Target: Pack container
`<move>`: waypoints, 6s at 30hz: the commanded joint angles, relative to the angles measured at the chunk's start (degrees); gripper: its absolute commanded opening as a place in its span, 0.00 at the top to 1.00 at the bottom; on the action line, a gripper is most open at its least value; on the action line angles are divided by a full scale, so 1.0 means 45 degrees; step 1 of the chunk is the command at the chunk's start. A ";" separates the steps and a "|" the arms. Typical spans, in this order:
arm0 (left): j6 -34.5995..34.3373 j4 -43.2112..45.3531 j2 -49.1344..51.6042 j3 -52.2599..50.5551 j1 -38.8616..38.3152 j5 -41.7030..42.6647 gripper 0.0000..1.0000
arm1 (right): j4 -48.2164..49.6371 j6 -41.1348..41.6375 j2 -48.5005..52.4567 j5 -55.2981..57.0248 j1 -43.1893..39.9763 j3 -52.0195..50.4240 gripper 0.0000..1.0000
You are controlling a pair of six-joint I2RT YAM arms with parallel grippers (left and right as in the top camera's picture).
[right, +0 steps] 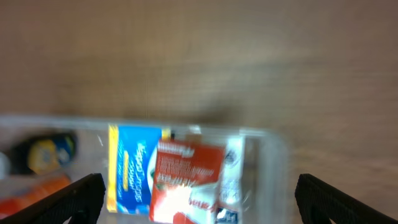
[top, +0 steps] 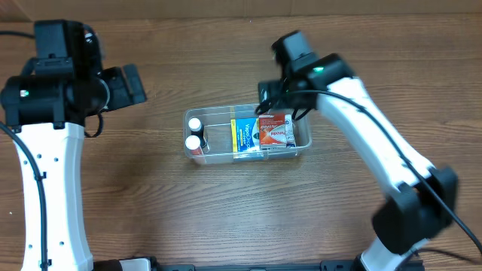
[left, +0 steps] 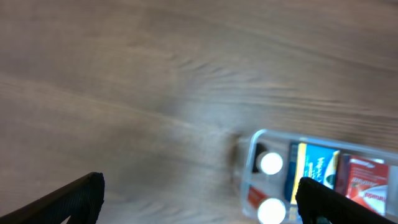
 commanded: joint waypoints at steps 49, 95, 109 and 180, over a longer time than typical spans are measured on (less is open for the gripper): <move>0.3162 0.1622 -1.2070 -1.0316 -0.1064 0.1078 0.00 | 0.2584 0.1195 -1.6164 0.2701 -0.1739 -1.2007 0.00; 0.3162 0.1622 -1.2070 -1.0316 -0.1064 0.1078 0.00 | 1.3002 -0.4969 -2.3290 -0.0753 -0.2943 -2.1692 0.00; 0.3162 0.1622 -1.2070 -1.0316 -0.1064 0.1078 0.00 | 1.3007 -0.4969 -2.3290 -0.0753 -0.2943 -2.1692 0.00; 0.3201 1.5722 -1.9176 -2.2838 -0.1088 0.0457 0.00 | 1.3002 -0.4969 -2.3290 -0.0748 -0.2943 -2.1692 0.00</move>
